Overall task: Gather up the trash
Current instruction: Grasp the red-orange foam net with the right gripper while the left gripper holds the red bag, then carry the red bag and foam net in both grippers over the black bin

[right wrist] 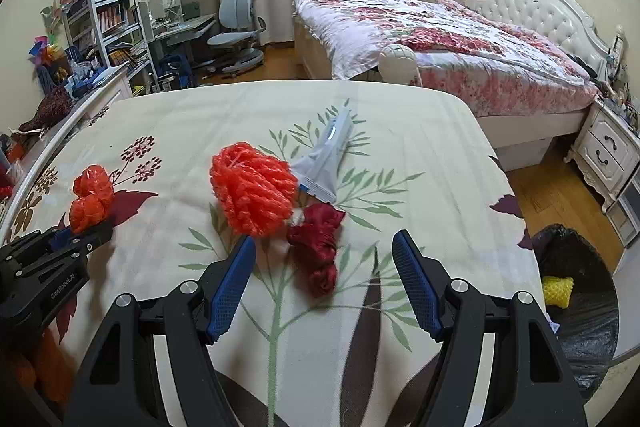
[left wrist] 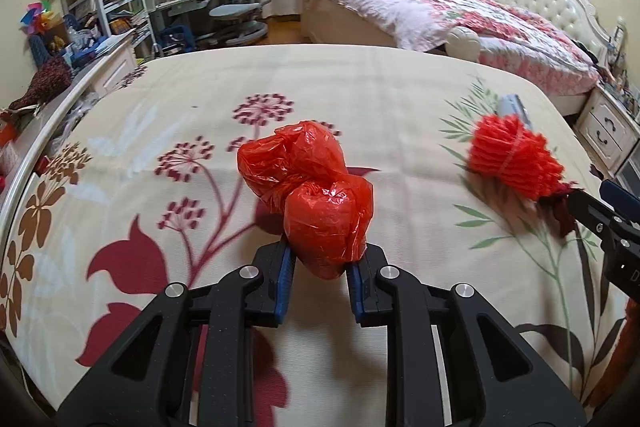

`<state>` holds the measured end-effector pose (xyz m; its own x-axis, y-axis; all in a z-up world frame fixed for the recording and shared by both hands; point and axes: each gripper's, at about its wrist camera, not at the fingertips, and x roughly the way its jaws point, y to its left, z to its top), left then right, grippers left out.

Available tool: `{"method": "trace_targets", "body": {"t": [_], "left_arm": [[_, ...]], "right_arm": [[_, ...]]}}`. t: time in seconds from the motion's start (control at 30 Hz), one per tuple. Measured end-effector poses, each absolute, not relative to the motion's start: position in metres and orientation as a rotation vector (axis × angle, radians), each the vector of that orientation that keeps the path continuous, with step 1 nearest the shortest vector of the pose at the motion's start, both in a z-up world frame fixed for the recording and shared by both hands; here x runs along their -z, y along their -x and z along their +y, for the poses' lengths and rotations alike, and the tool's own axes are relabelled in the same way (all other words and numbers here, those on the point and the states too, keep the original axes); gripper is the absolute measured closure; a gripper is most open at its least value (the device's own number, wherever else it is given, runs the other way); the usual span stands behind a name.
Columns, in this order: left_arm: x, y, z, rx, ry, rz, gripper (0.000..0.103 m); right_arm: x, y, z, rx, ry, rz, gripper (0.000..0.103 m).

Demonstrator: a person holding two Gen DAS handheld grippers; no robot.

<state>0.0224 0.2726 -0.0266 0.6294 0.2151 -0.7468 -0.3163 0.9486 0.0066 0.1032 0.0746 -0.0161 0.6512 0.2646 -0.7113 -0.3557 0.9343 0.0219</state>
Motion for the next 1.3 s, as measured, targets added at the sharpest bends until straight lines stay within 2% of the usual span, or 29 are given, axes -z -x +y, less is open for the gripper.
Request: {"method": "trace_targets", "body": {"t": [0.27,0.6,0.63,0.67,0.77,1.3], "left_arm": [[0.023,-0.017,0.308,-0.359,0.162,0.822,0.081],[0.027,-0.016,0.321,-0.366,0.185,0.823,0.081],[0.028,-0.016,0.322,-0.365,0.187,0.824,0.081],[0.029,-0.017,0.323,-0.365,0.19,0.825,0.081],[0.03,-0.016,0.323,-0.363,0.194,0.826,0.081],[0.016,-0.009,0.279,-0.289,0.17,0.791,0.081]], "right_arm": [[0.011,-0.118,0.112,-0.397,0.161,0.772,0.034],[0.035,-0.134,0.137,-0.387,0.216,0.832,0.034],[0.037,-0.133,0.139,-0.387,0.224,0.834,0.036],[0.038,-0.131,0.14,-0.389,0.23,0.836,0.046],[0.039,-0.128,0.143,-0.394,0.238,0.838,0.05],[0.004,-0.094,0.097,-0.38,0.162,0.762,0.052]]}}
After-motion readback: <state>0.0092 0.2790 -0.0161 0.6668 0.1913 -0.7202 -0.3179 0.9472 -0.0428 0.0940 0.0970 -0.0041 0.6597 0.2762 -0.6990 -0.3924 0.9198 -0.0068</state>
